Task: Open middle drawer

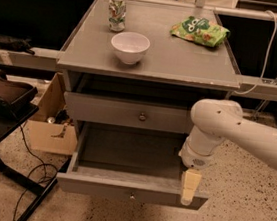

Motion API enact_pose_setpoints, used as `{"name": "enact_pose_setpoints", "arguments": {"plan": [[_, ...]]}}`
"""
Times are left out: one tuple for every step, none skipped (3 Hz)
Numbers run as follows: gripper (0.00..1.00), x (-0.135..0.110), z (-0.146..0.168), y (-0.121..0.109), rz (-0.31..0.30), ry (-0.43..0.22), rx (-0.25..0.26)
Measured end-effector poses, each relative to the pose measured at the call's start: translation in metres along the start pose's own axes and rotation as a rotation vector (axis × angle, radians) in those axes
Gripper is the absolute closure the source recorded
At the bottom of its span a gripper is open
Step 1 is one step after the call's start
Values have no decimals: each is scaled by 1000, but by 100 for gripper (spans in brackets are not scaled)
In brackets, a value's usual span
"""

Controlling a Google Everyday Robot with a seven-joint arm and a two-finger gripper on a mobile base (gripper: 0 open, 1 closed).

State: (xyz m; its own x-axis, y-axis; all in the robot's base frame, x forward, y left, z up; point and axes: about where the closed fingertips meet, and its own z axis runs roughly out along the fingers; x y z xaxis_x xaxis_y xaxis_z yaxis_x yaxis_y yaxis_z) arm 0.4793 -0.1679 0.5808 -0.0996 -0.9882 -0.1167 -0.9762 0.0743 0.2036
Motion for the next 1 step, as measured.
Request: {"name": "enact_pose_setpoints", "arguments": {"plan": [[0,18,-83,29,-63,23,107]]}}
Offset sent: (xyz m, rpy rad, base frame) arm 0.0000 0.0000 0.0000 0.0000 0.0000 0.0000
